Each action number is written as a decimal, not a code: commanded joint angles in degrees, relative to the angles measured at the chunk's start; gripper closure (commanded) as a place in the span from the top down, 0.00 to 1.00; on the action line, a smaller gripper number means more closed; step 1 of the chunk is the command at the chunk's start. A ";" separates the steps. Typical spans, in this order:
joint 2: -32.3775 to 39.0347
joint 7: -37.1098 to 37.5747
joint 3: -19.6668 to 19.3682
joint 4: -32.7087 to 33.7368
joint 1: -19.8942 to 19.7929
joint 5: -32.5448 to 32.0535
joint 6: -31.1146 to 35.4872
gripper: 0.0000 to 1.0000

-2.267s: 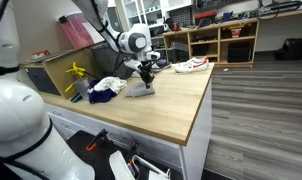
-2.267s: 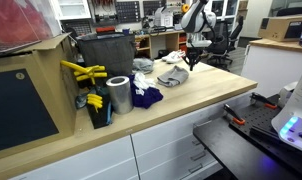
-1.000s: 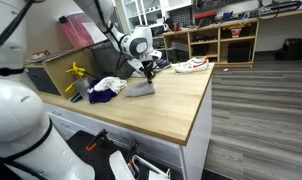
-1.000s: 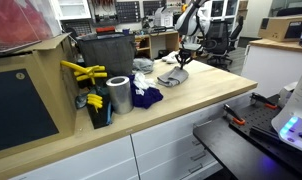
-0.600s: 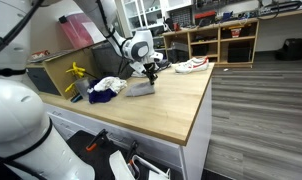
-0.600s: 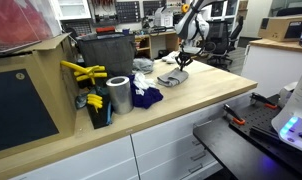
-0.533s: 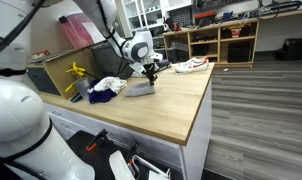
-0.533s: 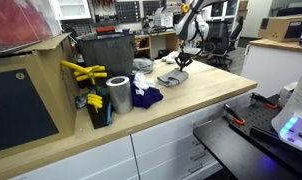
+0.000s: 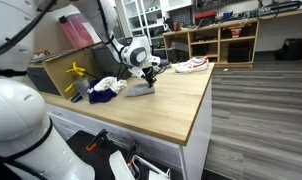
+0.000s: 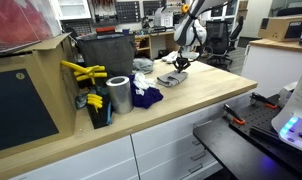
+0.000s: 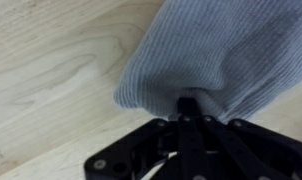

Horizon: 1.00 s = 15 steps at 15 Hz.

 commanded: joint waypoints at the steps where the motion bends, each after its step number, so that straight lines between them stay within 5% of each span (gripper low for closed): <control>1: 0.85 0.75 -4.86 -0.81 3.78 -5.22 5.08 0.00; 8: 0.28 1.91 -13.18 -3.20 9.13 -10.43 12.75 0.00; 15: -7.77 -0.99 -3.79 -5.68 3.42 -4.93 7.40 0.00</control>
